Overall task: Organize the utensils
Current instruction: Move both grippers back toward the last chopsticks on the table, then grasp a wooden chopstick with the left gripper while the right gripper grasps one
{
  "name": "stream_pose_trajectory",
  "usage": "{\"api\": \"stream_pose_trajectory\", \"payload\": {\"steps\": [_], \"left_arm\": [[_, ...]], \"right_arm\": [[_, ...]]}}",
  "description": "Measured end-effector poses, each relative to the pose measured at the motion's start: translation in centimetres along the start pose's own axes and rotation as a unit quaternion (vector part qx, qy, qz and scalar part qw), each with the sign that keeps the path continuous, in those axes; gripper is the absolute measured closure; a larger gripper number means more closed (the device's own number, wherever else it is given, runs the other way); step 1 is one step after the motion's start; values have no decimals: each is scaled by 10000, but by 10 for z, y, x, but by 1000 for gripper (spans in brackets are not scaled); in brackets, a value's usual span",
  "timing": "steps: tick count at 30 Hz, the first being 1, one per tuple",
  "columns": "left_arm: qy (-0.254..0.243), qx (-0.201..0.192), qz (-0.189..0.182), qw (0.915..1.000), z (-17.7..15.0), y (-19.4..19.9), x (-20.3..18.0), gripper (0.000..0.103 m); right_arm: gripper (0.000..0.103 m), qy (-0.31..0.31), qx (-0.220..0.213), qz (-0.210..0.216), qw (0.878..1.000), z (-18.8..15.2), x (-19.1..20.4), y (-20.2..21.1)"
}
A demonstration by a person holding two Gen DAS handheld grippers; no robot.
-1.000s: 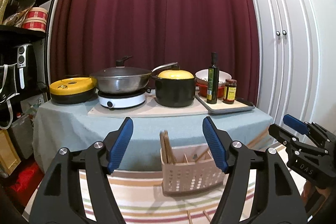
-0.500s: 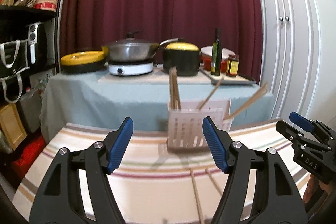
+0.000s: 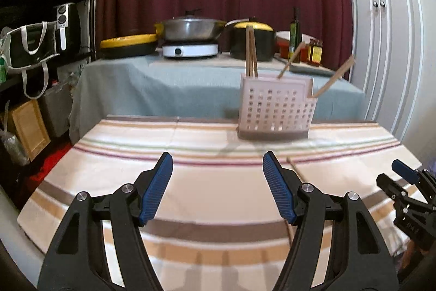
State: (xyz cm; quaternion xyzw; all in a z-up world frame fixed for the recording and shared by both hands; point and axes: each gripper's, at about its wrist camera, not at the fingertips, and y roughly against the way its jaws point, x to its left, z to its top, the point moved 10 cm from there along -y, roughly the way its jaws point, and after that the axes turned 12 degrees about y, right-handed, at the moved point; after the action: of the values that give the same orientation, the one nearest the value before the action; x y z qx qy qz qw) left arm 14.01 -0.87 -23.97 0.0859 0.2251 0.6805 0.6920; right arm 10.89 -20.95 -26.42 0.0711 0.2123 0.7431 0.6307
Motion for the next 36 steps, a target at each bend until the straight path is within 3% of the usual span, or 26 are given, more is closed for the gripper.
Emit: {"api": "stream_pose_trajectory", "payload": {"steps": [10,14,17,19,21,24,36], "left_arm": [[-48,444,114,9989,-50,-3,7,36],[-52,547,146,9984,-61,-7,9,36],[-19,651,123,9978,-68,-12,9,36],[12,731,75,9973,-73,-15,6,36],[11,783,35,9969,-77,-17,1,36],[-63,847,-119,9963,-84,-19,-13,36],[-326,1144,-528,9915,-116,-31,-54,37]], "right_arm": [[52,10,376,516,9980,-41,37,-11],[60,34,571,674,9961,-55,46,-20],[72,36,749,789,9941,-65,51,-26],[75,55,716,781,9944,-66,51,-25],[88,20,714,812,9941,-65,50,-26],[94,-49,696,763,9946,-66,45,-27],[96,-412,671,369,9962,-72,1,-26]]}}
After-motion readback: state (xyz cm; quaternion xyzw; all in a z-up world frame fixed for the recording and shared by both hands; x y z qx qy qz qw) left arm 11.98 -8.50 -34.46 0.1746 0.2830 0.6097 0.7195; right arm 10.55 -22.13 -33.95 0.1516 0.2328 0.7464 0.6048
